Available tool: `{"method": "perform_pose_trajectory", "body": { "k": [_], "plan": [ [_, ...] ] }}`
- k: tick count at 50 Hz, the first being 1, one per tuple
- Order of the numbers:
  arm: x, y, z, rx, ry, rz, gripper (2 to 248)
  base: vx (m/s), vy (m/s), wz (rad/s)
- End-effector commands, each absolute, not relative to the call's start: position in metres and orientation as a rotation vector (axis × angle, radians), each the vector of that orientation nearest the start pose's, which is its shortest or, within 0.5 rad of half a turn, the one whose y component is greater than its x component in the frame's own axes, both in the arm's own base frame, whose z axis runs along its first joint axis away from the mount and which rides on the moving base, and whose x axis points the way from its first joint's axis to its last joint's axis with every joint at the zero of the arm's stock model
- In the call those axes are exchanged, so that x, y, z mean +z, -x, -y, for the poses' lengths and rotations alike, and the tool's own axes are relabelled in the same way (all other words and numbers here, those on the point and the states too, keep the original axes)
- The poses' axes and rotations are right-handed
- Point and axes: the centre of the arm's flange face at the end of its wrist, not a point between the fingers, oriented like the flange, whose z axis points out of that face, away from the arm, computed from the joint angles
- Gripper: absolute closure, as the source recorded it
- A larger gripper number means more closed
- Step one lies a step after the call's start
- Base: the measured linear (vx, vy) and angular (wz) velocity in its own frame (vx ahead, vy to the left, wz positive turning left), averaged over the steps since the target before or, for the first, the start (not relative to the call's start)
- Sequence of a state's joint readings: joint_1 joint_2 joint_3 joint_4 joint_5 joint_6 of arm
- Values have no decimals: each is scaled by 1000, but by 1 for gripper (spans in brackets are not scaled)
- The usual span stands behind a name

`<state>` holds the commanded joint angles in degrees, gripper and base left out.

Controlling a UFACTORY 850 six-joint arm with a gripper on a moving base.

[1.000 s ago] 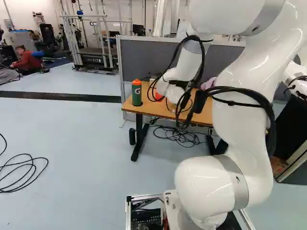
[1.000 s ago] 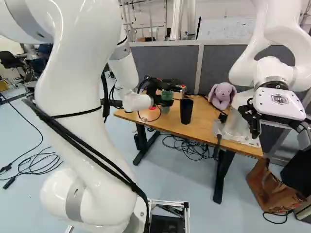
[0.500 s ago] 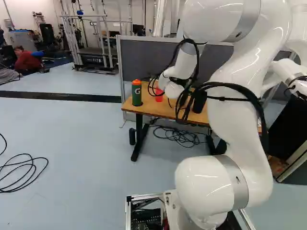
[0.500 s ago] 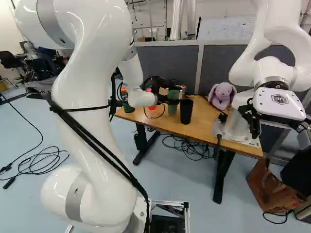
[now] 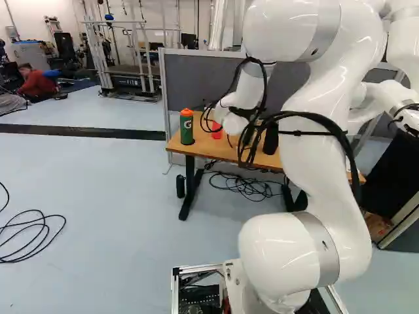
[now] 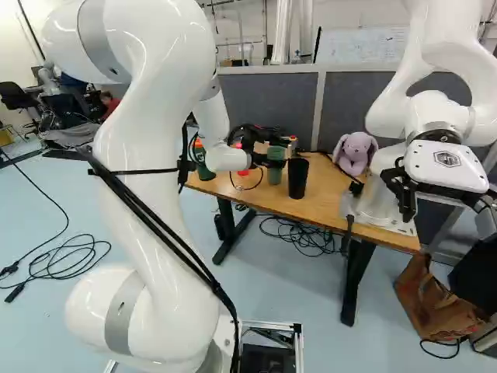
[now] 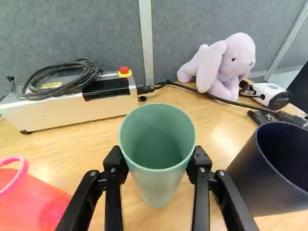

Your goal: Place the green cup on the table

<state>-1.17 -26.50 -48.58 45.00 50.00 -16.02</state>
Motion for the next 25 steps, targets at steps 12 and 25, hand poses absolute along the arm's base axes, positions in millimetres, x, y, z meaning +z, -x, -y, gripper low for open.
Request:
{"method": "perform_pose_trajectory", "body": {
  "k": [12,25],
  "plan": [
    [336,-540,60,-1847,2801,-961,122,0,0,0],
    [336,-540,60,-1847,2801,-961,100,0,0,0]
  ]
}}
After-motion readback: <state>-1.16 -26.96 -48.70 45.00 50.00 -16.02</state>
